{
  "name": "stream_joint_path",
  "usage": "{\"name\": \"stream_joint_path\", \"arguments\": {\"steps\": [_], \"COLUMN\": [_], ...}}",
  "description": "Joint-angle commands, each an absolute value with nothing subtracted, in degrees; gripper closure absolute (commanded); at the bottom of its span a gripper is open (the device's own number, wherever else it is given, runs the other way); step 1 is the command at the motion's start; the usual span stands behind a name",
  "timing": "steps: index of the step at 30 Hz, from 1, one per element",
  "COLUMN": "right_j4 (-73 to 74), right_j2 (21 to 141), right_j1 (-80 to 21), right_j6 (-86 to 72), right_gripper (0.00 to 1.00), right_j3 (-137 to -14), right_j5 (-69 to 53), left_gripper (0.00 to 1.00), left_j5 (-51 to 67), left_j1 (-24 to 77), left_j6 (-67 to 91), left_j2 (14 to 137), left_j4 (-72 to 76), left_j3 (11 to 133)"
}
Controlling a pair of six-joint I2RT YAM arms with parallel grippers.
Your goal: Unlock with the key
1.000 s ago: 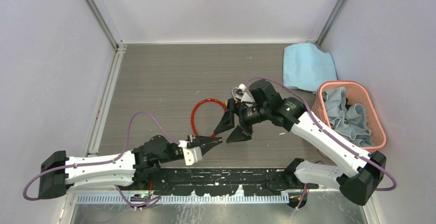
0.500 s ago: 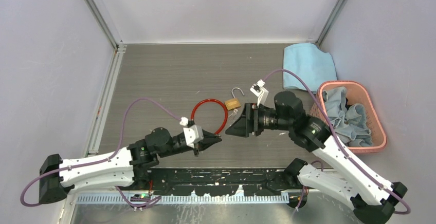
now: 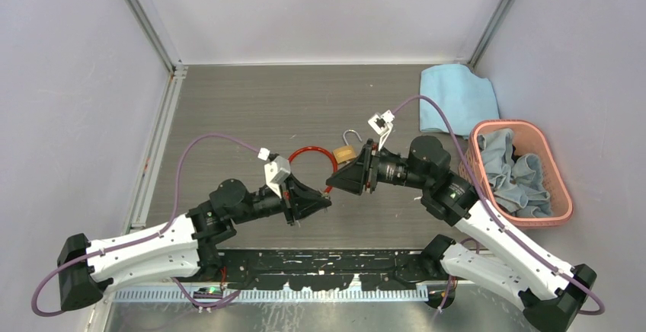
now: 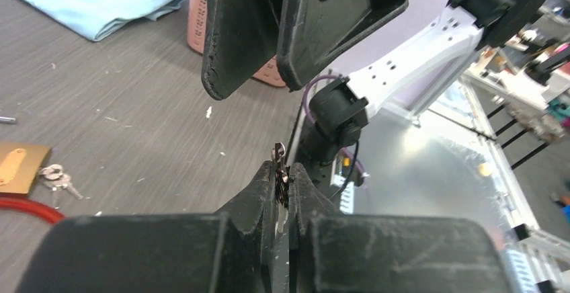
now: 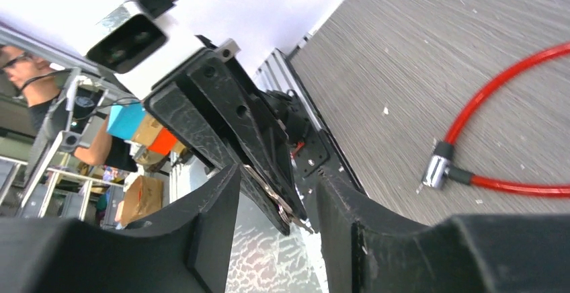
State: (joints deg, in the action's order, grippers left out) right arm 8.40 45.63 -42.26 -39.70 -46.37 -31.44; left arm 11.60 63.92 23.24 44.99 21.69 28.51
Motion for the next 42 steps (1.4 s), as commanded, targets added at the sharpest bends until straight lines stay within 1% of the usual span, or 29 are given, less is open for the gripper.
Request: {"name": "stream_joint_path", "arguments": {"steps": [1, 5, 11, 15, 26, 34, 37, 42], "right_j4": [-3.7, -5.2, -6.6, -7.1, -7.0, -7.7, -7.8, -6.2], "right_j2": [46.5, 47.8, 48.5, 48.5, 48.5, 48.4, 48.1, 47.9], "right_j1": [-42.3, -42.6, -43.5, -43.8, -43.9, -44.4, -44.5, -44.8], "right_j6": [-42.0, -42.1, -42.2, -42.3, -42.1, -42.3, -42.0, -40.0], "right_gripper": [0.5, 0.57, 0.6, 0.66, 0.69, 0.78, 0.79, 0.88], "right_j3": [-48.8, -50.1, -51.4, -51.5, -50.9, -50.5, -50.5, -51.5], "right_j5": [-36.1, -37.9, -40.2, -40.6, -40.8, -41.2, -41.1, -40.7], "left_gripper": [1.0, 1.0, 1.0, 1.0, 1.0, 1.0, 1.0, 1.0], "left_j5": [12.0, 11.7, 10.3, 9.3, 9.8, 8.9, 7.9, 6.7], "left_j1": [63.4, 63.3, 63.1, 63.1, 63.0, 63.0, 63.0, 62.9], "left_j6": [29.8, 32.5, 35.2, 36.3, 37.5, 38.4, 39.3, 40.8], "left_j2": [44.4, 44.4, 44.7, 44.3, 43.5, 43.8, 44.1, 44.7], "left_j4": [25.9, 27.9, 30.3, 32.4, 36.1, 37.4, 37.6, 38.3], "left_j3": [32.8, 33.1, 33.4, 32.8, 32.1, 31.8, 31.8, 31.7]}}
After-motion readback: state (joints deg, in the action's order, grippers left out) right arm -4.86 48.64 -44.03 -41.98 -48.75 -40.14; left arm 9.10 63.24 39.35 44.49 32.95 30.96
